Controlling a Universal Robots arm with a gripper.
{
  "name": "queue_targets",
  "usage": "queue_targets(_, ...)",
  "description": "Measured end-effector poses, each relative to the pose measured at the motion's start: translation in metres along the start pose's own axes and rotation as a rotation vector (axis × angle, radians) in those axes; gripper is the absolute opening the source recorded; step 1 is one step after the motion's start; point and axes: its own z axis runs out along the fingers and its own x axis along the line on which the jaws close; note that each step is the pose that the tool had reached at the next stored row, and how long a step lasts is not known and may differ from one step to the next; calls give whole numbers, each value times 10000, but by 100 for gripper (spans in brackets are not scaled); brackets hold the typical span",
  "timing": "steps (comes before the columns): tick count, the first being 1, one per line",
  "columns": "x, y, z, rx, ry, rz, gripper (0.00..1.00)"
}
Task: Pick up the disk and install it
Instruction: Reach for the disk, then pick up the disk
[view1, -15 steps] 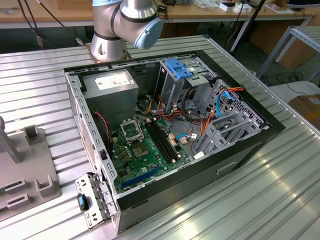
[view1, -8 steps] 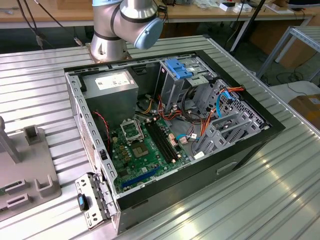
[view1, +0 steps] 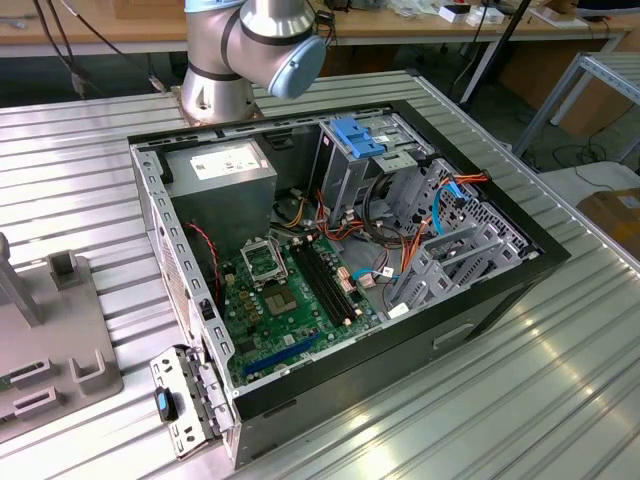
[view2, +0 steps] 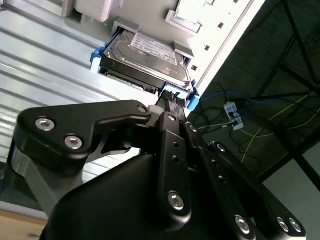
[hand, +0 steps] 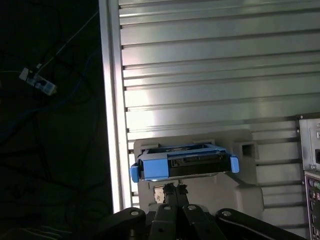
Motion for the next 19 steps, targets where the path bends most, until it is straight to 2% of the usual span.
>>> queue_targets(2,9,56,8,13,20,-560,11)
queue_targets(3,22,72,12,17,23,-654,11)
queue_targets(5,78,78,19,22,26,-706,11)
queue_targets(10,147,74,32,34,25,-711,11)
queue_targets(19,147,71,57,37,25,-711,11)
